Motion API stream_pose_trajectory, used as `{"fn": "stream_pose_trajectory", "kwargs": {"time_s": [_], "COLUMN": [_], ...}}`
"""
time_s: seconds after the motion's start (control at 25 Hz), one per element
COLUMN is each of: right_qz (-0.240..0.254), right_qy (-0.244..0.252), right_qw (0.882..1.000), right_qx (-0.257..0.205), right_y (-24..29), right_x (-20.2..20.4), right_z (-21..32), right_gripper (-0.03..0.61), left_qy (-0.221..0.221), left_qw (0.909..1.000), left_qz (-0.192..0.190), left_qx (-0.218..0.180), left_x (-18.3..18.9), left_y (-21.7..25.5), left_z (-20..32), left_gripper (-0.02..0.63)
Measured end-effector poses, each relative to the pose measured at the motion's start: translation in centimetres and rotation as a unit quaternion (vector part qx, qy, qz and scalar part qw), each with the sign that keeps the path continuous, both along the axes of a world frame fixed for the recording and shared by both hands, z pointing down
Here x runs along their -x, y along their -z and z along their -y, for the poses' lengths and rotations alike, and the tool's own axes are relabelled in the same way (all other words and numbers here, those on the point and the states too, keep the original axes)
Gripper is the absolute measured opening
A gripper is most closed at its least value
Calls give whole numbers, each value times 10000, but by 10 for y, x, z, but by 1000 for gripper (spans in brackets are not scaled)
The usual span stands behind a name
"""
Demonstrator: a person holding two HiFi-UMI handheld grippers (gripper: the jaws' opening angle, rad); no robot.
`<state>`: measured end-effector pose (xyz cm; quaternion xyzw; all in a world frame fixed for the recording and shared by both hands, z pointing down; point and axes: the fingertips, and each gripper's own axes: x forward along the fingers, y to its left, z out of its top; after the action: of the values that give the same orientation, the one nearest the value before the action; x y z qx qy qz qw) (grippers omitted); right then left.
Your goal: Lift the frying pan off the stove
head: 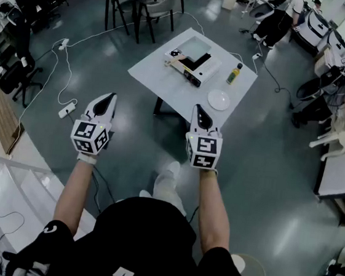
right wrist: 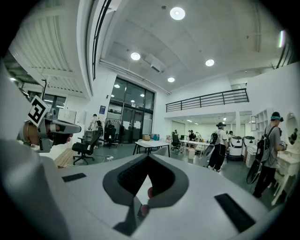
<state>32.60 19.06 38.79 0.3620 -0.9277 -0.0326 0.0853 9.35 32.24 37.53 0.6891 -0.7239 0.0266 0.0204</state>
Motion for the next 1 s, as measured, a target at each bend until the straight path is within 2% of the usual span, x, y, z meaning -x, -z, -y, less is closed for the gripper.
{"fn": "stream_pose_trajectory", "kwargs": {"time_s": [0.4,1.0], "right_qz": [-2,79], "right_qy": [-26,28], "right_qw": [9999,9996], "right_qx": [159,277], "right_y": [-13,-12], "right_x": [18,54], "right_z": [44,137], "right_gripper": [-9,-9], "left_qy": [-124,-283], "left_qw": [9998,9995], "left_qz": [-5,-15], "left_qx": [124,125], "left_x": [17,53], "left_y": [-10,0], "left_z": [40,134], "left_gripper": [-3,-3]}}
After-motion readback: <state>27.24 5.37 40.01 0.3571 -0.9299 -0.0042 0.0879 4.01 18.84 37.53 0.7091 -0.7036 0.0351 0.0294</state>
